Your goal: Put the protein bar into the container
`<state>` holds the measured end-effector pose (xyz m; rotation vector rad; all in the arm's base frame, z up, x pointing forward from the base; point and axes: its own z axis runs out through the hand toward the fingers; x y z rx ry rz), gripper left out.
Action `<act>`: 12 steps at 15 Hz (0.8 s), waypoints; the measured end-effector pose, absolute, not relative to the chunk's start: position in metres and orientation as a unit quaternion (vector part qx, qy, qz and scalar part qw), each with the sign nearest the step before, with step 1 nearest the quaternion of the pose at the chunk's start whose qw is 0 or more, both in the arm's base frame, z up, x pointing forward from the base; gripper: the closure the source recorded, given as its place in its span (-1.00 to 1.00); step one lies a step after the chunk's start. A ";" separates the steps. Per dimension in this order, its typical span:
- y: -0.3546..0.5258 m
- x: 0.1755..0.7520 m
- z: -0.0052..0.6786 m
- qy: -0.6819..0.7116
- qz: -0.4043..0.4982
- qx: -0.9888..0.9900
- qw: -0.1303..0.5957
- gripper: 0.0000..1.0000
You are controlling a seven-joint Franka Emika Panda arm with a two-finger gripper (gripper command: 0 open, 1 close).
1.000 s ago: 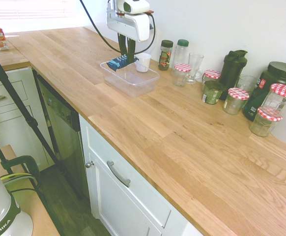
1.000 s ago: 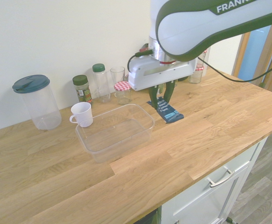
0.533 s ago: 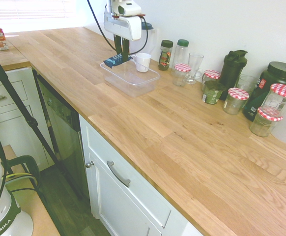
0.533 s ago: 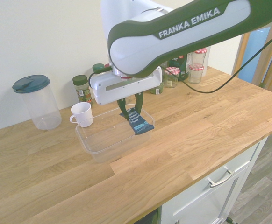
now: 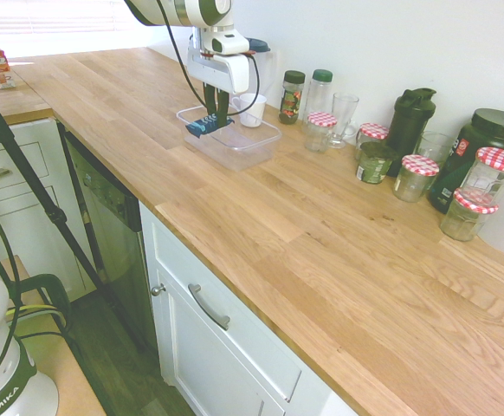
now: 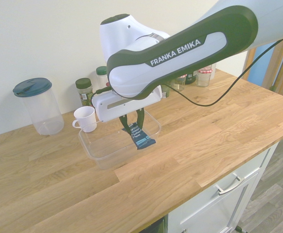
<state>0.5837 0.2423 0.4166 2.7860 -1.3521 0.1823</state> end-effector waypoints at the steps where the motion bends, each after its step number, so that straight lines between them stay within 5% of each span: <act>1: 0.242 0.585 0.413 -0.436 0.058 0.898 0.021 1.00; 12: 0.239 0.638 0.409 -0.456 0.059 0.888 0.013 1.00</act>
